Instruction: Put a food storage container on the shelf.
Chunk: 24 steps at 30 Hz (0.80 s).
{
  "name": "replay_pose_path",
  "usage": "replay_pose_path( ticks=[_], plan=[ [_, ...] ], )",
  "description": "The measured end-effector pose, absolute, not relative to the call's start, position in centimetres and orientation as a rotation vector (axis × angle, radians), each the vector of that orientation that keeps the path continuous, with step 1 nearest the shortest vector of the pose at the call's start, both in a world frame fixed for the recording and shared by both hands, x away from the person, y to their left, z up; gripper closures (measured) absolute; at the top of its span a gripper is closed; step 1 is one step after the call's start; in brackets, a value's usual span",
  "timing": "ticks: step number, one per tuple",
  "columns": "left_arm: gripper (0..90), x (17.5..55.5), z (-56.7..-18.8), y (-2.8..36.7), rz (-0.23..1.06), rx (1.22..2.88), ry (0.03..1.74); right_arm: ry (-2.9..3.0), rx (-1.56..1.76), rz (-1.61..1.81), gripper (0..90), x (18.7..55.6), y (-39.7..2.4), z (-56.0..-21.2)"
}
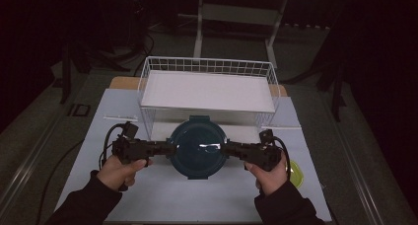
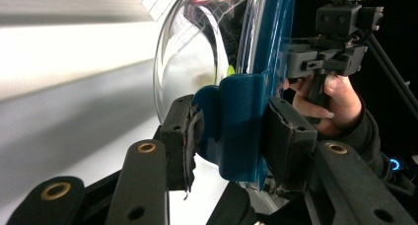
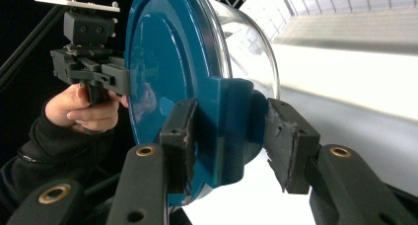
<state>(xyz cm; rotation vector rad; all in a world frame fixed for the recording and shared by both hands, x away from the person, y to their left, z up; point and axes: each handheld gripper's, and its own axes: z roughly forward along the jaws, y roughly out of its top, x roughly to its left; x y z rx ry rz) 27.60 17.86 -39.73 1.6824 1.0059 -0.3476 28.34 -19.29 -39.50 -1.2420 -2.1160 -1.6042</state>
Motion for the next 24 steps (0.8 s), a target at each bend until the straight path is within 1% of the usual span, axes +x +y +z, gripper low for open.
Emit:
replay_pose_path(
  ticks=[13,24],
  plan=[
    [57.5,30.5,-35.8,17.0,-0.306,1.681,0.977,-2.102,-1.254,-1.674,56.3,30.5,-20.2,-35.9],
    [57.3,33.5,-33.3,16.7,-0.281,1.663,0.965,-2.107,-1.259,-1.706,56.3,33.4,-20.4,-33.3]
  ],
)
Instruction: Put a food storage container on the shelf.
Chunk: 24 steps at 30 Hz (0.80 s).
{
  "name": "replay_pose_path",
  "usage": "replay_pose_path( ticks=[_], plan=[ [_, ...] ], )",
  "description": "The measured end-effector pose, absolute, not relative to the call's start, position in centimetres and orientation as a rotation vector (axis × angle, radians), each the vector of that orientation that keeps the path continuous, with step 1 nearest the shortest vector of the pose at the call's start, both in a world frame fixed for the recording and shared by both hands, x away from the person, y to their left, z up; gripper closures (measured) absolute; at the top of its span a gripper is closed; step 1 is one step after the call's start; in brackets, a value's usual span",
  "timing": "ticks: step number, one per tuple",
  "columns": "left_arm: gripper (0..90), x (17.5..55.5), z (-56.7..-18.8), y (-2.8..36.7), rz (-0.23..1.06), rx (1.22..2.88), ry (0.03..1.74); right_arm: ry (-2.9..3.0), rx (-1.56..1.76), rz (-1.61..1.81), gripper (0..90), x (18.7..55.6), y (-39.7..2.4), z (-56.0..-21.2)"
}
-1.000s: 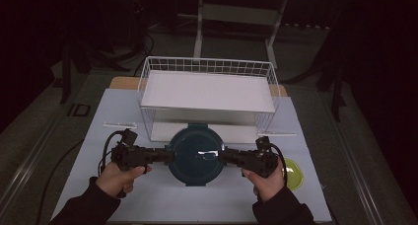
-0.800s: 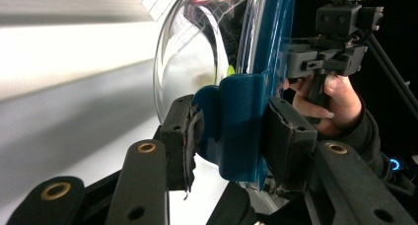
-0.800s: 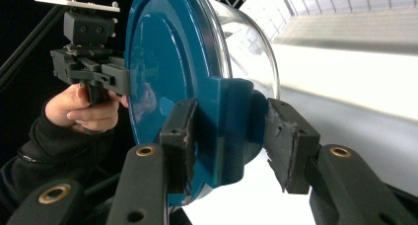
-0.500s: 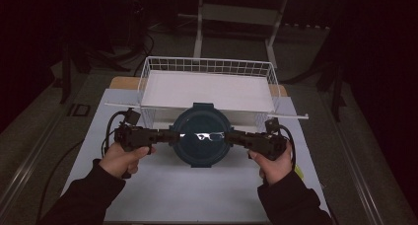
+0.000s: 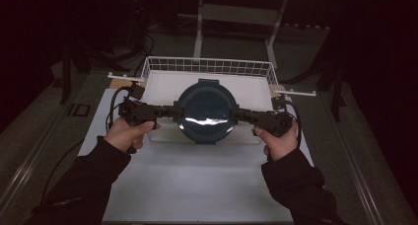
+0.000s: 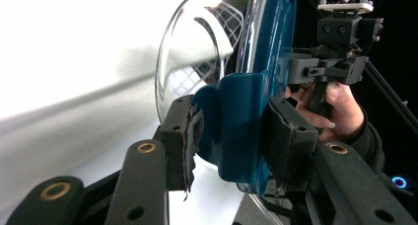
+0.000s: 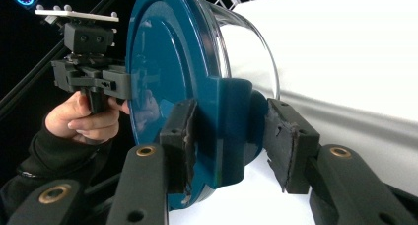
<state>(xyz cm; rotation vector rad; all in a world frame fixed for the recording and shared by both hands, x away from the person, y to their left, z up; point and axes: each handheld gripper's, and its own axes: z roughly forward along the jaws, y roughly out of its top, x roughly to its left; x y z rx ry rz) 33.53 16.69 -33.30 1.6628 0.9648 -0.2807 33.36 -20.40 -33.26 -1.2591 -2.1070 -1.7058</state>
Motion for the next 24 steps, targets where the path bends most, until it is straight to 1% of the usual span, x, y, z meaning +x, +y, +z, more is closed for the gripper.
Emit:
replay_pose_path(
  ticks=[8,15,24],
  plan=[
    [57.1,36.1,-32.5,16.4,-0.269,1.651,0.976,-2.065,-1.289,-1.724,56.4,35.6,-20.7,-32.8],
    [56.9,38.1,-33.2,16.6,-0.278,1.609,1.0,-2.058,-1.322,-1.707,56.4,37.8,-20.5,-32.6],
    [56.5,39.7,-33.4,16.7,-0.291,1.564,1.037,-2.026,-1.356,-1.693,56.4,39.7,-20.2,-32.3]
  ],
)
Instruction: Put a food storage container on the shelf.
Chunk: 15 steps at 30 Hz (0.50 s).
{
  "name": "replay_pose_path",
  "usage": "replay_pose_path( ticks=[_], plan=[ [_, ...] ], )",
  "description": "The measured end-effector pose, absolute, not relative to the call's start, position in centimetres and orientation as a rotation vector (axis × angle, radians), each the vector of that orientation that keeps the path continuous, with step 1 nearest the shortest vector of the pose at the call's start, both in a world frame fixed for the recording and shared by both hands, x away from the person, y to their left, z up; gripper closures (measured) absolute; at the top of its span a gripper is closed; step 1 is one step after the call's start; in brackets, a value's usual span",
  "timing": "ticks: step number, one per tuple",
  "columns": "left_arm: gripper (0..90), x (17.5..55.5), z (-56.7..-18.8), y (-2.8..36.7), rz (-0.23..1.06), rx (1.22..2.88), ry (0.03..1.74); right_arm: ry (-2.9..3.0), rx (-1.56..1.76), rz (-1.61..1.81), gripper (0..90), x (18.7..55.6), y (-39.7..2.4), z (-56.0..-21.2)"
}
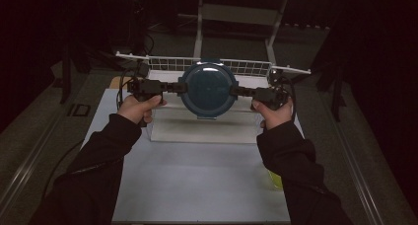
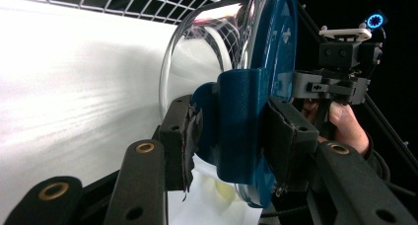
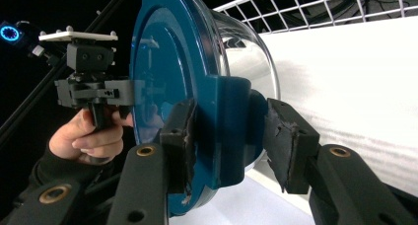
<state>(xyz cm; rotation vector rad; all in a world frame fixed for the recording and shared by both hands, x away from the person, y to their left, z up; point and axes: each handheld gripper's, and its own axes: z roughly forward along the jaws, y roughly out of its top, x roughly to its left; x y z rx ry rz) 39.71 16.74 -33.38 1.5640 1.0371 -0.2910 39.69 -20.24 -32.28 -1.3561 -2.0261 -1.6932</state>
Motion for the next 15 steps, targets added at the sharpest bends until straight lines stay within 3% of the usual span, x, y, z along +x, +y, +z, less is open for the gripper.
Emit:
replay_pose_path(
  ticks=[15],
  plan=[
    [55.2,41.7,-34.2,16.8,-0.37,1.474,1.119,-1.948,-1.427,-1.625,56.2,42.0,-20.2,-32.0]
  ],
)
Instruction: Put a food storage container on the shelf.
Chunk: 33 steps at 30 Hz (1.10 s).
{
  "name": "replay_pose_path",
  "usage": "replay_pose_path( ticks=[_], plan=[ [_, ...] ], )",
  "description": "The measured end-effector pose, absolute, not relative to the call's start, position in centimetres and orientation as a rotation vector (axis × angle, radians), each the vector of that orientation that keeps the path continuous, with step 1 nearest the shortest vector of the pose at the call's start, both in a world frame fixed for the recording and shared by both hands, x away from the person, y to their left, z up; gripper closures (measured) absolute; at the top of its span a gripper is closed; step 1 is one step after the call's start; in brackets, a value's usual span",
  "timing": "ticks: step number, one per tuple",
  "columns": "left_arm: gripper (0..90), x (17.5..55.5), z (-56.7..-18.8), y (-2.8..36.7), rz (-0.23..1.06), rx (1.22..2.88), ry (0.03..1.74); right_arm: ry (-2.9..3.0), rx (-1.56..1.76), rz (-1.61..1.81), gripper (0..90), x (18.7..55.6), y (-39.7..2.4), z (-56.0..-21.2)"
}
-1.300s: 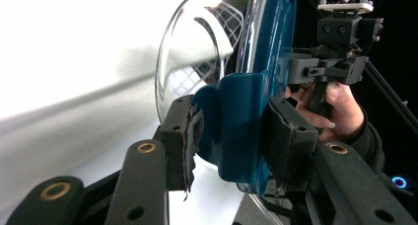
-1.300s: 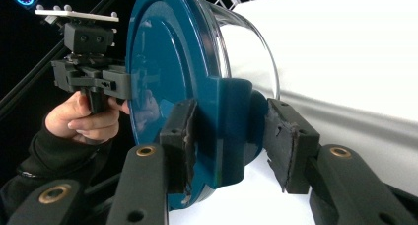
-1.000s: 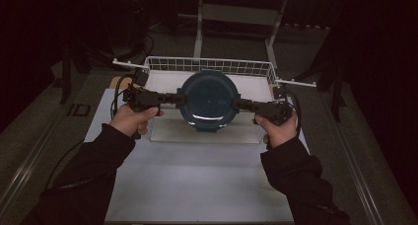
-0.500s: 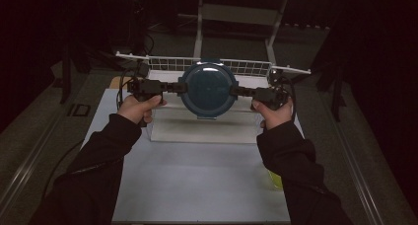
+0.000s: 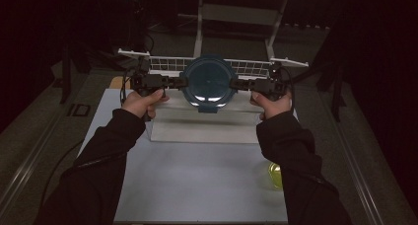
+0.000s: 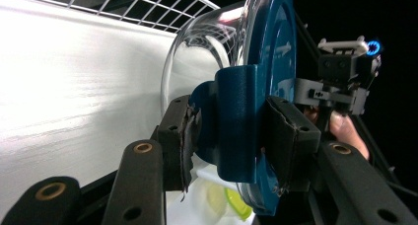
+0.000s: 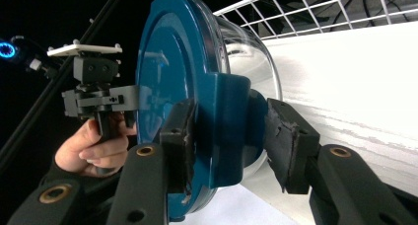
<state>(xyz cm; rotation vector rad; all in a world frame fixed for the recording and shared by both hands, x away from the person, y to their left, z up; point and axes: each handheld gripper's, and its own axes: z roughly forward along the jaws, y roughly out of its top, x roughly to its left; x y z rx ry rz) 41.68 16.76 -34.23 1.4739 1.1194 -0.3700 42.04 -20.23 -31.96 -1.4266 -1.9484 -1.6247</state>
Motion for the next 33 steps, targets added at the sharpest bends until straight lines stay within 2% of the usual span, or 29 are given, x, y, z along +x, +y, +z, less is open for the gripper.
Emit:
replay_pose_path(
  ticks=[9,13,14,18,22,27,31,33],
  plan=[
    [52.0,42.7,-35.2,16.7,-0.438,1.424,1.179,-1.822,-1.485,-1.593,54.4,43.5,-20.4,-32.8],
    [44.8,43.2,-35.9,16.3,-0.478,1.402,1.199,-1.771,-1.534,-1.565,52.4,44.1,-20.6,-33.7],
    [45.0,43.2,-35.9,16.3,-0.474,1.401,1.204,-1.762,-1.55,-1.565,55.0,44.2,-20.7,-34.0],
    [43.5,43.1,-35.7,16.0,-0.452,1.417,1.2,-1.732,-1.55,-1.578,55.1,44.4,-20.9,-34.2],
    [37.5,42.8,-35.0,15.8,-0.39,1.479,1.185,-1.78,-1.564,-1.573,51.4,44.4,-20.9,-33.8],
    [35.3,42.0,-34.6,15.5,-0.321,1.546,1.166,-1.913,-1.58,-1.588,48.2,43.8,-21.2,-32.8],
    [30.6,41.6,-34.6,15.4,-0.29,1.568,1.139,-1.974,-1.591,-1.617,47.2,43.1,-21.7,-32.0],
    [23.5,41.4,-34.6,15.6,-0.244,1.566,1.145,-2.022,-1.578,-1.629,46.2,42.7,-21.8,-31.6]
  ],
)
